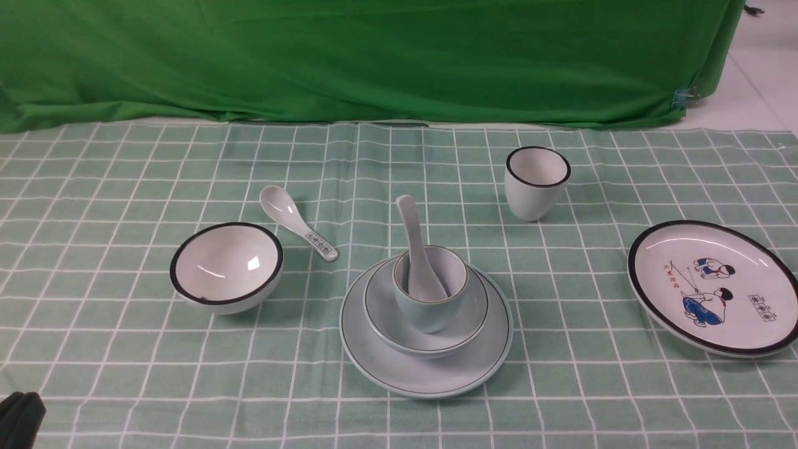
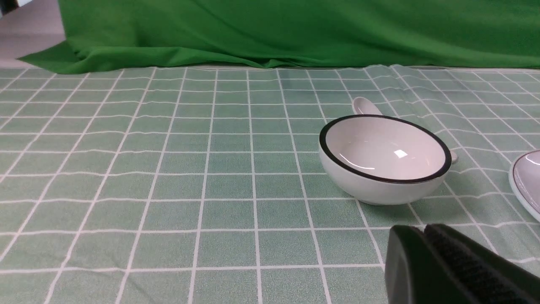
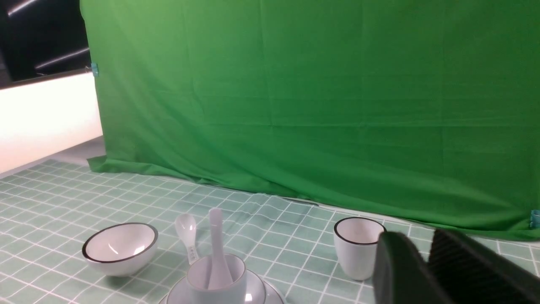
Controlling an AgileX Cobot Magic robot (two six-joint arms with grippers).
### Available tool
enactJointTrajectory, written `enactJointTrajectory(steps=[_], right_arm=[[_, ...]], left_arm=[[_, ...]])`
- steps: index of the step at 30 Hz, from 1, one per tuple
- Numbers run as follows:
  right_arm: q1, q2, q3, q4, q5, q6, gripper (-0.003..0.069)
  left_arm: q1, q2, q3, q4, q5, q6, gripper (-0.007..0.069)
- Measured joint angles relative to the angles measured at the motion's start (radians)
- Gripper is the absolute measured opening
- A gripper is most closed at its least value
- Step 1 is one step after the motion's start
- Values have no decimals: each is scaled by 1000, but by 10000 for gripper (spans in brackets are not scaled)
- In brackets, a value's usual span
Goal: Place the bowls on the plates on the blue tablecloth, put the cups on the bowls, and place the spoons in the cups.
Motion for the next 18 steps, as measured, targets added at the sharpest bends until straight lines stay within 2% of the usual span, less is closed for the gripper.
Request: enactJointTrajectory(steps=[18], right_arm=[[0,0,0,0,0,0,211]], left_arm=[[4,0,0,-7,5,6,13]])
